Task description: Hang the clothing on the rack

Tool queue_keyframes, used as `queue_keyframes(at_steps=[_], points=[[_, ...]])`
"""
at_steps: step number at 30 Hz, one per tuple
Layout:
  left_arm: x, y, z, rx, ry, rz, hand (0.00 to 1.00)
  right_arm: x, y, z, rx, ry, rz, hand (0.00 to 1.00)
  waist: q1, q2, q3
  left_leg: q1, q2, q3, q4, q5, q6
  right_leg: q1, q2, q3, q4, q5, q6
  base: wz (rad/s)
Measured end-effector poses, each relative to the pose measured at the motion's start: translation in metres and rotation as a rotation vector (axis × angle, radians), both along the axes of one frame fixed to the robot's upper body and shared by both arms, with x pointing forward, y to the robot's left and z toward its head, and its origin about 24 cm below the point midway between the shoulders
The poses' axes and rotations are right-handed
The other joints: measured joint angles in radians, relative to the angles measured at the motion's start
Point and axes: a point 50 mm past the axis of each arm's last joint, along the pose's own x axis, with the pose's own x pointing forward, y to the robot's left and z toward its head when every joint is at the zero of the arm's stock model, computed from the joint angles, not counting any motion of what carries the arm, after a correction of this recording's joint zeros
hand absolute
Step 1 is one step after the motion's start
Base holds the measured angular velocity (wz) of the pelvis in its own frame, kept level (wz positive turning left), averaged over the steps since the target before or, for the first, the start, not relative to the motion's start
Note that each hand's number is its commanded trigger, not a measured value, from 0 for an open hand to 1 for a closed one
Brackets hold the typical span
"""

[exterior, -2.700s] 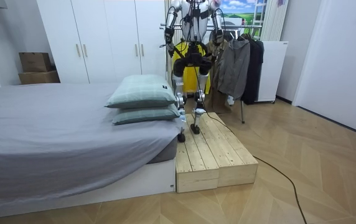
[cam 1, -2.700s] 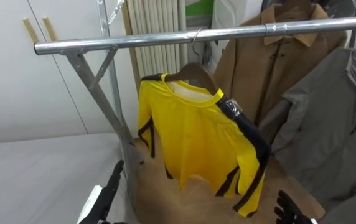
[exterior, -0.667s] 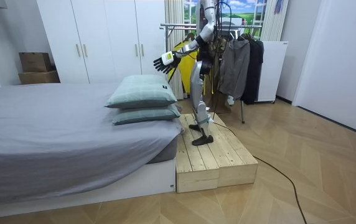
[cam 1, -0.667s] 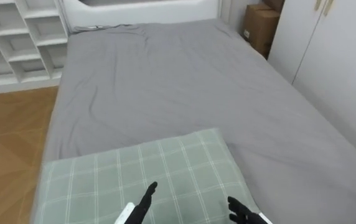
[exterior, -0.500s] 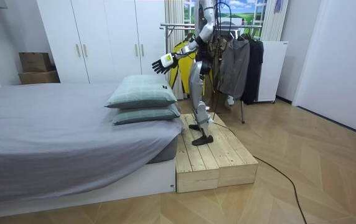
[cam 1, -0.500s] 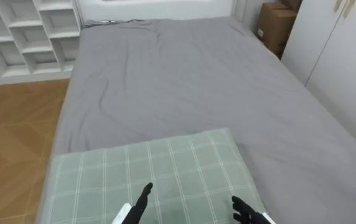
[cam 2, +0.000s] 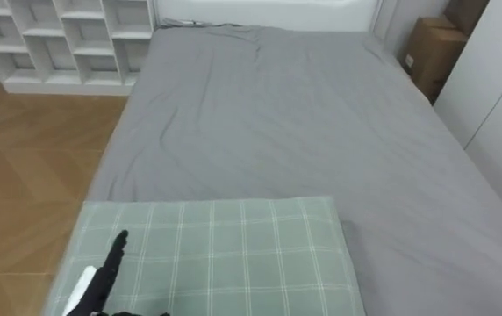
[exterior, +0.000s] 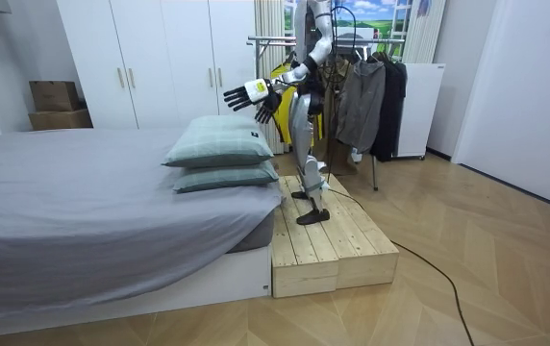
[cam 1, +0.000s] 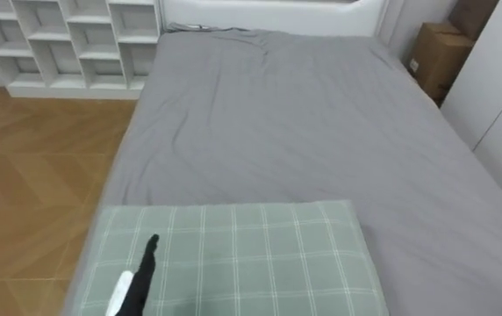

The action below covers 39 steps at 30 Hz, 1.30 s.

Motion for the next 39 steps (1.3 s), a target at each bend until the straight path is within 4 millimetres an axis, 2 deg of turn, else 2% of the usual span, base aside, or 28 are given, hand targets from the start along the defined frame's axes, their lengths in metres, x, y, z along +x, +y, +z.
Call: queue_keyframes(at_steps=[1,3,6,10,13,18,21,26,28,32,35,36,39], points=[[-0.002,0.003,-0.001,0.003,0.003,0.026,0.00,-0.008,-0.004,-0.002,-0.014,0.027,-0.015,0.00,0.001,-0.001,-0.0005,0.005,-0.001,-0.001,-0.002,0.001,-0.001,0.004,0.000,0.001,-0.001,0.000,0.000,0.14],[-0.016,0.019,-0.008,0.027,0.029,0.137,0.00,-0.038,-0.014,-0.009,-0.049,0.122,-0.087,0.00,0.006,-0.001,0.0005,0.018,-0.003,-0.005,0.000,0.001,-0.001,0.026,0.001,0.003,-0.016,-0.001,0.001,0.06],[-0.029,0.039,-0.012,0.010,0.038,0.314,0.00,-0.060,-0.022,-0.012,-0.071,0.180,-0.159,0.00,0.006,0.001,0.0018,0.028,-0.003,-0.009,-0.004,0.001,-0.001,0.030,0.002,0.005,-0.016,-0.001,0.002,0.01],[-0.049,0.059,-0.019,0.007,0.070,0.491,0.00,-0.068,-0.028,-0.013,-0.088,0.219,-0.213,0.00,0.008,0.014,0.0065,0.047,-0.006,-0.010,-0.027,0.002,-0.003,0.045,0.003,0.015,-0.018,-0.002,0.003,0.00],[-0.062,0.073,-0.024,0.002,0.093,0.633,0.00,-0.069,-0.028,-0.013,-0.098,0.233,-0.214,0.00,0.029,0.017,0.0022,0.048,-0.006,-0.009,-0.032,0.007,-0.006,0.044,0.004,0.014,-0.020,-0.002,0.003,0.00],[-0.120,0.096,-0.045,-0.011,0.250,0.924,0.00,-0.074,-0.029,-0.014,-0.134,0.263,-0.220,0.00,0.064,0.033,-0.0077,0.082,-0.005,-0.002,-0.056,0.014,-0.010,0.068,0.008,0.022,-0.031,-0.002,0.003,-0.03],[-0.145,0.104,-0.050,0.000,0.330,1.027,0.00,-0.072,-0.029,-0.014,-0.140,0.265,-0.204,0.00,0.090,0.041,-0.0061,0.083,-0.004,-0.002,-0.062,0.015,-0.012,0.063,0.010,0.044,-0.032,-0.002,0.003,0.00],[-0.191,0.104,-0.061,-0.021,0.499,1.153,0.00,-0.073,-0.029,-0.014,-0.153,0.282,-0.163,0.00,0.102,0.051,-0.0039,0.100,-0.006,-0.002,-0.069,0.015,-0.013,0.085,0.012,0.041,-0.049,-0.002,0.003,0.01],[-0.212,0.100,-0.066,-0.050,0.596,1.177,0.00,-0.078,-0.031,-0.014,-0.157,0.298,-0.168,0.00,0.100,0.053,-0.0043,0.098,-0.005,-0.003,-0.068,0.015,-0.013,0.087,0.013,0.040,-0.049,-0.001,0.002,0.03],[-0.228,0.090,-0.073,-0.079,0.731,1.127,0.00,-0.088,-0.036,-0.014,-0.148,0.335,-0.210,0.00,0.097,0.053,-0.0037,0.096,-0.006,-0.003,-0.070,0.015,-0.013,0.088,0.013,0.041,-0.049,-0.001,0.002,0.00],[-0.228,0.082,-0.078,-0.093,0.800,1.051,0.00,-0.090,-0.038,-0.014,-0.112,0.348,-0.248,0.00,0.084,0.050,-0.0026,0.084,-0.007,-0.014,-0.064,0.015,-0.013,0.085,0.013,0.030,-0.049,-0.001,0.002,0.11],[-0.221,0.079,-0.079,-0.088,0.813,0.996,0.00,-0.088,-0.037,-0.015,-0.099,0.348,-0.255,0.00,0.068,0.048,-0.0024,0.076,-0.008,-0.026,-0.061,0.017,-0.014,0.084,0.012,0.017,-0.049,-0.001,0.002,0.24],[-0.206,0.074,-0.082,-0.022,0.848,0.800,0.00,-0.086,-0.035,-0.015,-0.075,0.348,-0.240,0.00,0.052,0.042,-0.0001,0.076,-0.008,-0.029,-0.066,0.022,-0.016,0.083,0.013,0.018,-0.049,-0.002,0.002,0.07]])
